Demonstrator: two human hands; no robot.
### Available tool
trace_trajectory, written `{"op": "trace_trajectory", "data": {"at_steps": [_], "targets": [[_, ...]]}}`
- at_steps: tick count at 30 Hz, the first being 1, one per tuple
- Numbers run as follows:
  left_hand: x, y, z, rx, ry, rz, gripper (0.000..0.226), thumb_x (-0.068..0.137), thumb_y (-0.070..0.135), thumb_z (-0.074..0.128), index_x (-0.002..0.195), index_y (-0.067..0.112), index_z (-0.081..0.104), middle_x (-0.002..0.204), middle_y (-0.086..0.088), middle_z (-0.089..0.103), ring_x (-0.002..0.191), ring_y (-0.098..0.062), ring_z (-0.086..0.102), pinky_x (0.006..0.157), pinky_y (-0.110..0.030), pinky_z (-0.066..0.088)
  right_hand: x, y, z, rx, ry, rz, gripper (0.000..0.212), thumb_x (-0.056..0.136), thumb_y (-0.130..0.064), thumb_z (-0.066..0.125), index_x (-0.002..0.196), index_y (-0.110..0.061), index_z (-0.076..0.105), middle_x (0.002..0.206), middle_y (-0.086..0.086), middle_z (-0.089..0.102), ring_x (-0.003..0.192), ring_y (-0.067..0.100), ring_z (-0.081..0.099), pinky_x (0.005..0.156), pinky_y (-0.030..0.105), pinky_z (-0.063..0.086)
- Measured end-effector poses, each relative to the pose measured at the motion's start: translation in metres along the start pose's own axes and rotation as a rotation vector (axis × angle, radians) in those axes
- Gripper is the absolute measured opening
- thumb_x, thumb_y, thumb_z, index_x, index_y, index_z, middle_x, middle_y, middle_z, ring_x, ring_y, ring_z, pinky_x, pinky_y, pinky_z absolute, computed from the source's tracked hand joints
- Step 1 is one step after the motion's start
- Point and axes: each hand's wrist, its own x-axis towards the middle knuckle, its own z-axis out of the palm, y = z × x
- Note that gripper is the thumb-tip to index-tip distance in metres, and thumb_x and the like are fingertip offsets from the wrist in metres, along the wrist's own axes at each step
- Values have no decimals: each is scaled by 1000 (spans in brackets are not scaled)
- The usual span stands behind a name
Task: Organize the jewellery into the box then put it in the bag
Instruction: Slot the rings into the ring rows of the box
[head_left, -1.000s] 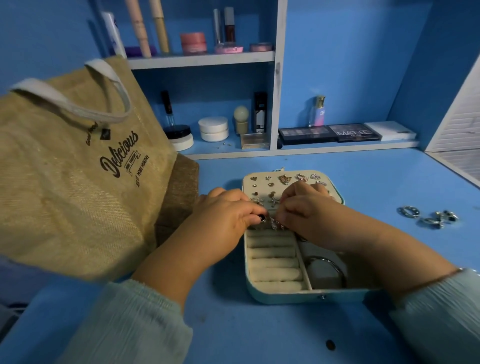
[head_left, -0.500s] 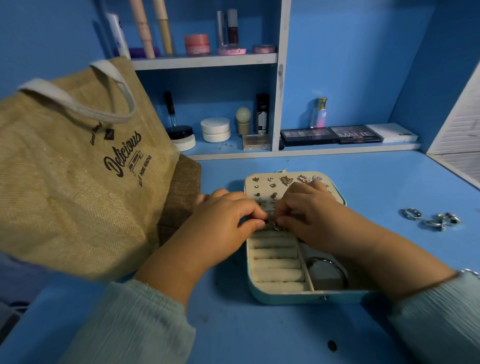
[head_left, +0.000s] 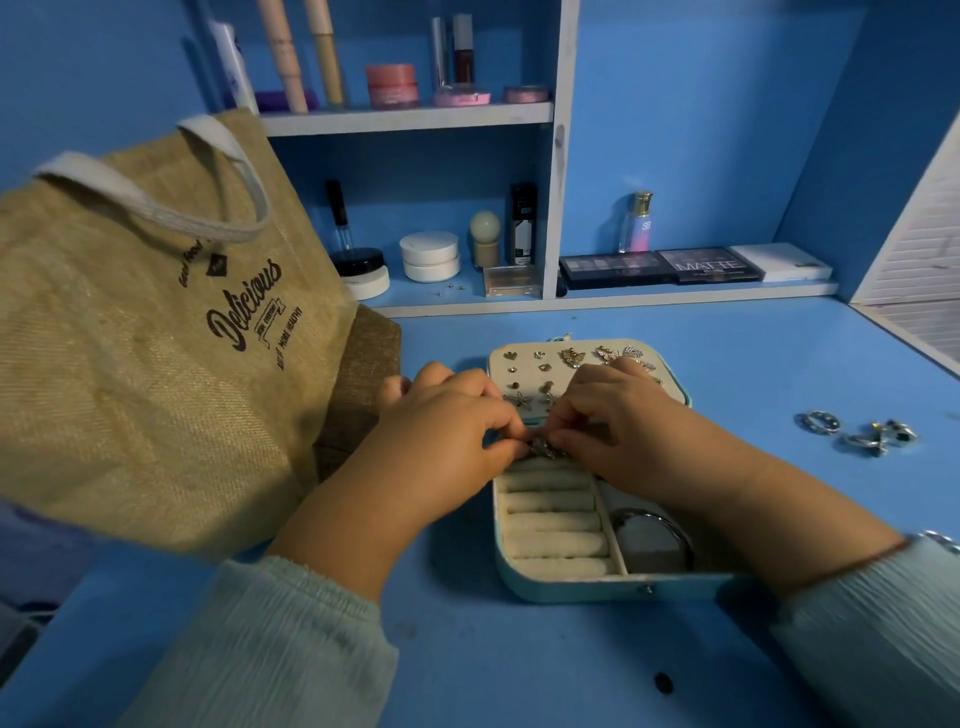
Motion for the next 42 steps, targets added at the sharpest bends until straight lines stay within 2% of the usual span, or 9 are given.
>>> {"op": "trace_trajectory", "data": {"at_steps": [5, 9, 12, 18, 23, 28, 35, 40, 42], "targets": [[-4, -3, 4, -31, 32, 12, 20, 92, 46, 45, 105, 44, 60, 103, 27, 39, 104, 0, 27, 76, -22, 5, 0, 1, -1, 5, 29, -27, 11, 88, -25, 60, 89, -21, 71, 81, -17, 45, 86, 16, 42, 84, 25, 30], [-3, -3, 2, -48, 41, 5, 23, 95, 41, 41, 106, 43, 60, 102, 25, 44, 108, -3, 32, 78, -24, 7, 1, 0, -10, 5, 44, -14, 12, 88, -27, 61, 90, -22, 72, 81, -17, 46, 90, 17, 43, 84, 25, 32], [-1, 2, 0, -31, 43, -11, 23, 95, 42, 39, 107, 44, 59, 100, 24, 43, 108, -5, 34, 85, -28, 11, -4, 1, -24, 32, 1, 41, 11, 88, -24, 60, 92, -23, 71, 83, -19, 49, 95, 12, 41, 84, 18, 30], [6, 27, -8, 9, 26, 54, 26, 97, 42, 35, 113, 41, 56, 114, 21, 50, 112, -7, 36, 92, -32, 17, -30, 8, -52, -45, -129, 157, 8, 91, -31, 55, 89, -33, 62, 93, -13, 56, 94, 6, 39, 82, 19, 33], [19, 68, -13, 28, -122, 166, 26, 97, 42, 37, 110, 39, 59, 116, 14, 51, 116, -13, 37, 97, -37, 18, -63, 17, -86, -126, -248, 285, 8, 91, -36, 53, 84, -37, 56, 85, -17, 52, 90, 5, 44, 83, 22, 39], [36, 120, -13, 111, -269, 353, 26, 96, 42, 40, 110, 38, 62, 113, 10, 58, 114, -18, 39, 92, -40, 20, -105, 28, -120, -197, -345, 476, 20, 88, -32, 55, 70, -41, 53, 85, -14, 58, 81, 10, 56, 81, 28, 48], [53, 180, 3, 133, -321, 507, 22, 91, 45, 50, 108, 37, 62, 110, 16, 62, 111, -12, 41, 92, -35, 22, -159, 40, -148, -247, -406, 704, 6, 89, -28, 57, 92, -32, 61, 92, -11, 59, 64, 3, 51, 72, 25, 47], [57, 197, 24, 235, -313, 522, 27, 87, 49, 56, 111, 37, 61, 113, 12, 61, 115, -14, 42, 96, -38, 22, -186, 51, -142, -255, -352, 781, 20, 90, -26, 58, 110, -25, 59, 96, -9, 52, 61, 1, 45, 45, 9, 40], [56, 199, 31, 240, -297, 518, 25, 87, 47, 57, 109, 36, 61, 111, 12, 61, 114, -13, 43, 93, -36, 21, -193, 55, -133, -258, -320, 786, 25, 90, -26, 57, 114, -23, 58, 96, -9, 50, 67, 4, 48, 51, 8, 41]]}}
